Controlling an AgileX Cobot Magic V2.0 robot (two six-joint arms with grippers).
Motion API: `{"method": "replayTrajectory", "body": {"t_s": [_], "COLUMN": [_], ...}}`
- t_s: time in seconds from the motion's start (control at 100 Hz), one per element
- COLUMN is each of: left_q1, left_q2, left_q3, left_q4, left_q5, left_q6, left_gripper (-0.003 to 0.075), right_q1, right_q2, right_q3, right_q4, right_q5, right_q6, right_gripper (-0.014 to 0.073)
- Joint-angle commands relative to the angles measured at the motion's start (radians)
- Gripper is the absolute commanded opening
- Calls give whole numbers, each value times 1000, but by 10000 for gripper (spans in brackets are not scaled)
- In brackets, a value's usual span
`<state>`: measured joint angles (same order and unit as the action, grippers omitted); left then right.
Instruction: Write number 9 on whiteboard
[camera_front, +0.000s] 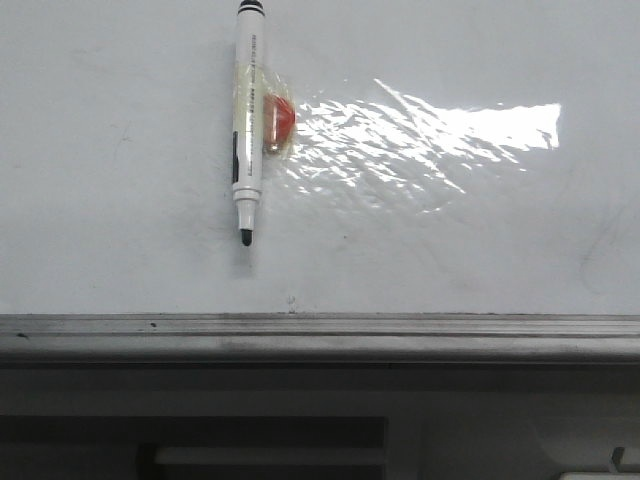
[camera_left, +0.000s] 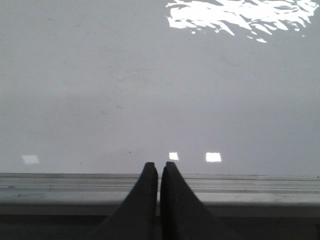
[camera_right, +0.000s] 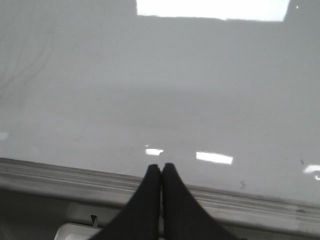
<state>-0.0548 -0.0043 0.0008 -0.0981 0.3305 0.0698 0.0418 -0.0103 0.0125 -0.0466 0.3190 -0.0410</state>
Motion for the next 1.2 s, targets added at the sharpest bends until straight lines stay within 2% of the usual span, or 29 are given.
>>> {"method": "replayTrajectory", "body": {"t_s": [0.0, 0.76, 0.85, 0.99, 1.05, 1.12, 1.14, 1.19], "left_q1": [2, 2, 2, 2, 2, 2, 2, 2], "left_q2": [-21, -21, -21, -21, -21, -21, -21, -21], "left_q3": [18, 18, 18, 18, 18, 18, 18, 18], "left_q4": [-2, -2, -2, -7, -88, -405, -433, -612], "left_q5": [-53, -53, -53, -56, -83, -143, -151, -173], "left_q6": [-11, -11, -11, -11, -13, -13, -13, -13], "left_gripper": [-20, -20, -20, -20, -20, -20, -20, -20], "right_q1": [-6, -6, -6, -6, -6, -6, -6, -6], "right_q2": [-16, -16, -16, -16, -16, -16, -16, -16], "right_q3": [27, 27, 27, 27, 27, 27, 27, 27], "right_q4": [-19, -19, -19, 1, 47, 139, 163, 250], "right_q5": [-24, -24, -76, -253, -330, -423, -438, -477], "right_q6": [-1, -1, -1, -1, -1, -1, -1, -1], "right_gripper": [-61, -61, -61, -61, -61, -61, -61, -61]}}
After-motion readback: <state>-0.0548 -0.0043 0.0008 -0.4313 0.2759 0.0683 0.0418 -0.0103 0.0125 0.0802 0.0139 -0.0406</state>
